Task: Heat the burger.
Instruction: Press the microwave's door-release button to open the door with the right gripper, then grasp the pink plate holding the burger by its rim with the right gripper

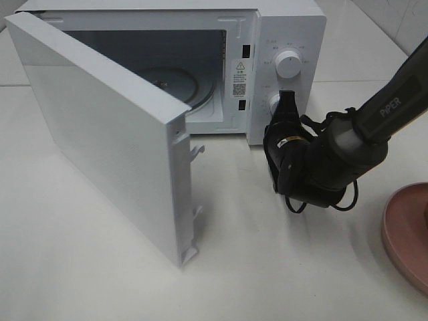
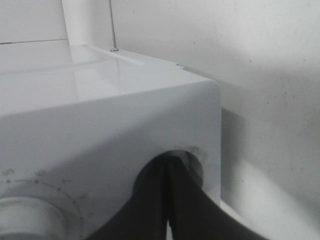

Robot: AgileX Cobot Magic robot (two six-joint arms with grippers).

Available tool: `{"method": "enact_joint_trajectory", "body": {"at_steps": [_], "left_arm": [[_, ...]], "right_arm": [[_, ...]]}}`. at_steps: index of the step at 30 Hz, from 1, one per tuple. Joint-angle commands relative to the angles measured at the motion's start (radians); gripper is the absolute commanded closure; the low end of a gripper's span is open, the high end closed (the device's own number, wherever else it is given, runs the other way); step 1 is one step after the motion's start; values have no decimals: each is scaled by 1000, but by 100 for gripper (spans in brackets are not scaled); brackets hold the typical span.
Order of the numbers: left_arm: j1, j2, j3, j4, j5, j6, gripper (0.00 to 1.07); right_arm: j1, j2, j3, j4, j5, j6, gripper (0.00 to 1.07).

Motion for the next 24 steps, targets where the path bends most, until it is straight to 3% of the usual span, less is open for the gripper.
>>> {"method": "enact_joint_trajectory", "body": {"at_steps": [1, 24], "left_arm": [[-2, -16, -1, 0, -11, -5, 6], [-2, -16, -1, 0, -11, -5, 6]], "right_arm": [[-32, -60, -9, -64, -66, -38, 107], [-32, -212, 157, -85, 255, -206, 107]]}}
